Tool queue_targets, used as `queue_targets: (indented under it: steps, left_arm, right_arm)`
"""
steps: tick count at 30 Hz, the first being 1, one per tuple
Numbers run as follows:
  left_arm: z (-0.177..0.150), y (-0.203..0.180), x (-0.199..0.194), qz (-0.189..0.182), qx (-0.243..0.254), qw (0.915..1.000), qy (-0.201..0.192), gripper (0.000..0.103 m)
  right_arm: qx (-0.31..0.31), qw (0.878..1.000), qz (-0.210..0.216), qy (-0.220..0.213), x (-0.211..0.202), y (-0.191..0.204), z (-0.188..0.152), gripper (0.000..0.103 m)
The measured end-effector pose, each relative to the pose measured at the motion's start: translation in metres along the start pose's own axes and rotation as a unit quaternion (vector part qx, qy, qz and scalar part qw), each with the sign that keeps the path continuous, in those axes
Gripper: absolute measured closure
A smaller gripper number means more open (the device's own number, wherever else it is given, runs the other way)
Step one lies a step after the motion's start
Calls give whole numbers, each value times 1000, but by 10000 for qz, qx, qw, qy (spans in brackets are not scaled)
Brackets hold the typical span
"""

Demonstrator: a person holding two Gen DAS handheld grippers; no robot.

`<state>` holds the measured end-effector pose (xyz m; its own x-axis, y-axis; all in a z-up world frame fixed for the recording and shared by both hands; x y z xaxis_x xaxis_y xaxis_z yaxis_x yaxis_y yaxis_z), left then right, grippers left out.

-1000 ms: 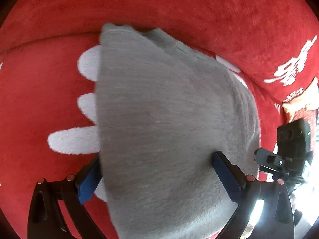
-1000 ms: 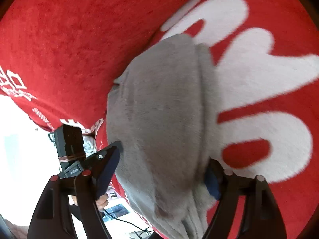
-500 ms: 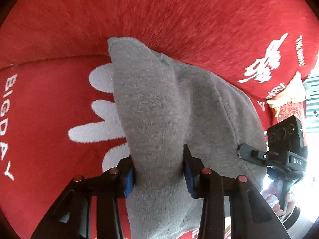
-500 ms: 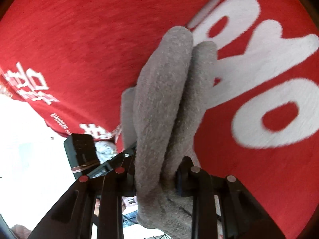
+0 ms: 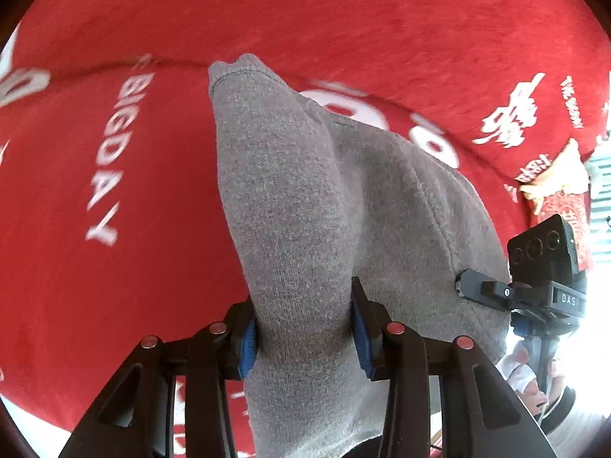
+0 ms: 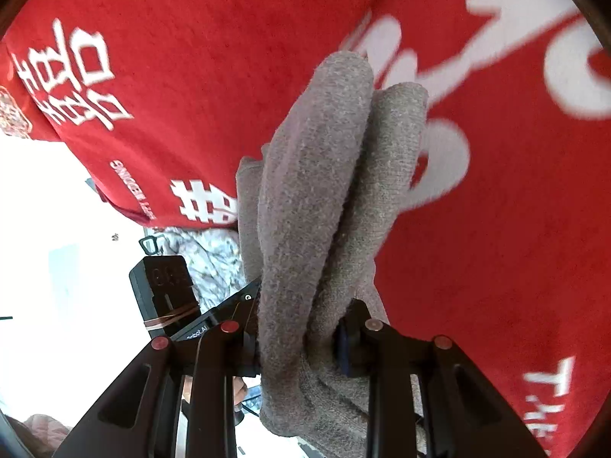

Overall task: Fold small clothes
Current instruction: 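Grasp the folded grey sweater edge with both tools and lift it, then lay the sweater bundle back down flat and open both tools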

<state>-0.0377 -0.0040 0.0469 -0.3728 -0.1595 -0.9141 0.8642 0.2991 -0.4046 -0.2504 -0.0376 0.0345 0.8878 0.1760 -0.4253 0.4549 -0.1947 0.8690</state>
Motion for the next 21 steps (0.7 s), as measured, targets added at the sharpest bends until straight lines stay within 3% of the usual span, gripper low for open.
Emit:
queue_targets:
  steps: [2,4,6,9,11,13,14,15,16,17,19,21]
  left_arm:
    - [-11,19,9,326,-83,9994,21,61]
    - [-20,34,16,724,-190,9971,109,60]
    - [-25,43,9,536,-320,9980,-14,60]
    - [-25,53,-12,736,-378,9961,-305,59]
    - [-23,59,-23,933,-397,9937,-481,60]
    - [-19,66,-28,983,-470,9925,-554,59]
    - [-18,73,-30,975,-504,9924,-552,59]
    - [-19,78,-32,984,-514,9922,-561,59]
    - [-18,78,-31,1032,-509,9917,-573,59]
    - [-17,81,-30,1114,-489,9909,-571,59]
    - [-16,77,-23,1241,-444,9897,-560,59]
    - [-19,73,-12,1453,-351,9872,-548,59]
  right_arm:
    - [62,9997,-208,65,17,-6,-2,72]
    - [281,9960,-842,92,28,-22,-1,66]
    - [242,9894,-1435,-9,25,-25,0,47]
    - [-56,9798,-1960,-404,1,-14,0,40]
    - [-181,9729,-2196,-708,-17,-10,1,40]
    - [-82,9757,-2048,-781,-21,-11,4,41]
    - [32,9784,-1933,-735,-20,-16,5,48]
    - [147,9822,-1758,-649,-15,-19,6,79]
    - [244,9843,-1667,-516,-6,-20,6,93]
    - [219,9841,-1696,-489,-2,-20,6,94]
    - [-396,9762,-2060,-551,1,-1,3,95]
    - [-909,9568,-2685,-652,-6,5,2,95]
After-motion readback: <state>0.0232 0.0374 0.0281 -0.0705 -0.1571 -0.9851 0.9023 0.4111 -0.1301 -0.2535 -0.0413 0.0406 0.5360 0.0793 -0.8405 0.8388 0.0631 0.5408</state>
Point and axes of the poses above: each gripper's, at about its wrist camera, not at the fingertips, and x roughly the way its jaws point, y to its left, z to its top, the point moved 4 cm from there along x, roughly the way its jaws point, and after that the axes turned 1 degree about y, right-handed, at the moved point
